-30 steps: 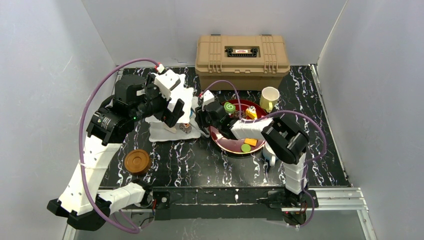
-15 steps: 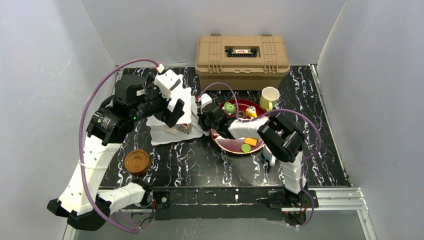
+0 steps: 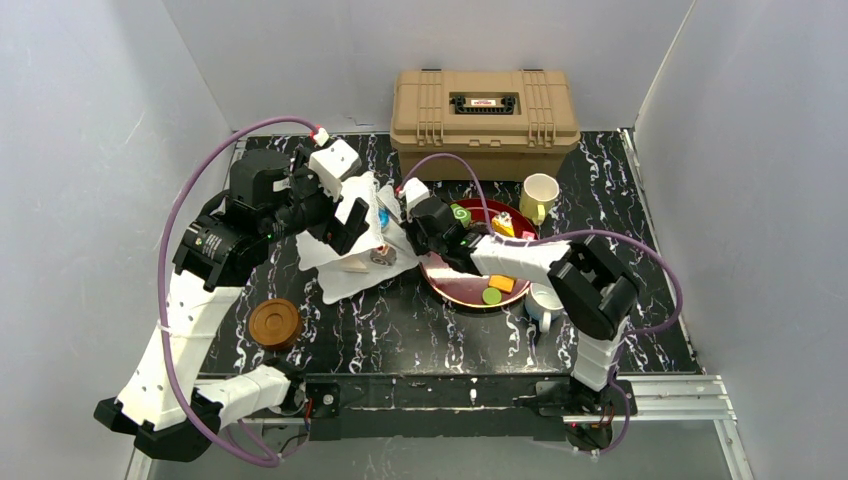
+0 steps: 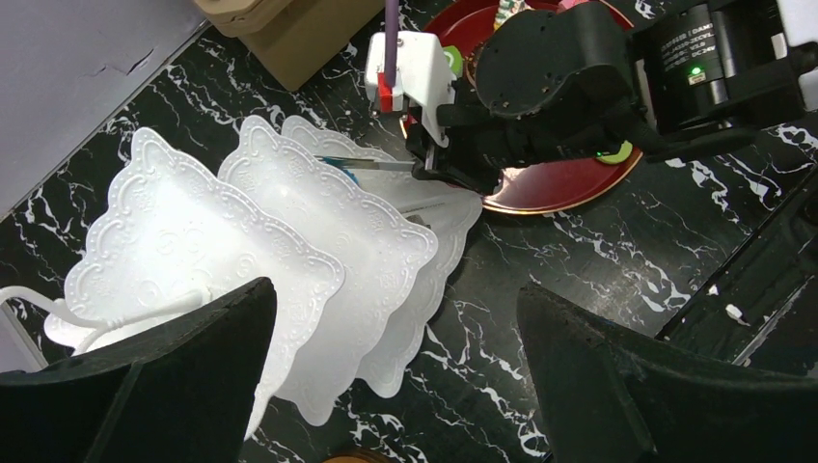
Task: Serve the afternoon tea
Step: Pick up the clamp from the desert table.
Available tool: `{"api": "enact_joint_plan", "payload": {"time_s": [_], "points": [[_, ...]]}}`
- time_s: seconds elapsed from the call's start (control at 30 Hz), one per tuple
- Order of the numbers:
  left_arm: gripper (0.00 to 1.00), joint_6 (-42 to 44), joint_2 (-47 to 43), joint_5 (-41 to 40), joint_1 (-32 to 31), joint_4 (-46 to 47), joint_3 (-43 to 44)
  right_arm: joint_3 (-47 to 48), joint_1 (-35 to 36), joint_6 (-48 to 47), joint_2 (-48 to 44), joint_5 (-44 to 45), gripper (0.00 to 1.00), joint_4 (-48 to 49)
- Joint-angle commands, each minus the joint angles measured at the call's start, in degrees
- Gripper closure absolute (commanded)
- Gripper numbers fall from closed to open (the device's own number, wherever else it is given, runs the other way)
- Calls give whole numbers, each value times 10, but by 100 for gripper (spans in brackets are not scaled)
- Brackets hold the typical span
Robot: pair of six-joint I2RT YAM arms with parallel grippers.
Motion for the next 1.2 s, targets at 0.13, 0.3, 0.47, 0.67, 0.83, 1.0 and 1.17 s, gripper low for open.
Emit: {"api": "enact_joint_plan", "payload": {"time_s": [0.13,0.3,0.47,0.67,0.83,1.0,1.17], "points": [[7,0,-6,12,2,5,7,-38,7,-27,-36,18,94,57],[7,8,-4,7,2,9,-5,-56,7,-2,-24,12,93,46],[8,20,-7,-11,2,20,-20,-79,7,10,-40,8,89,61],[8,21,-9,-11,2,17,-16,-86,7,15,-48,12,62,54],[8,19,-7,-9,2,17,-14,-110,7,26,-68,19,52,52],[8,19,-6,-6,2,17,-12,-130,7,33,-101,13,58,40],[8,19,-6,-8,2,17,-12,-146,7,30,-115,-12,62,31]]}}
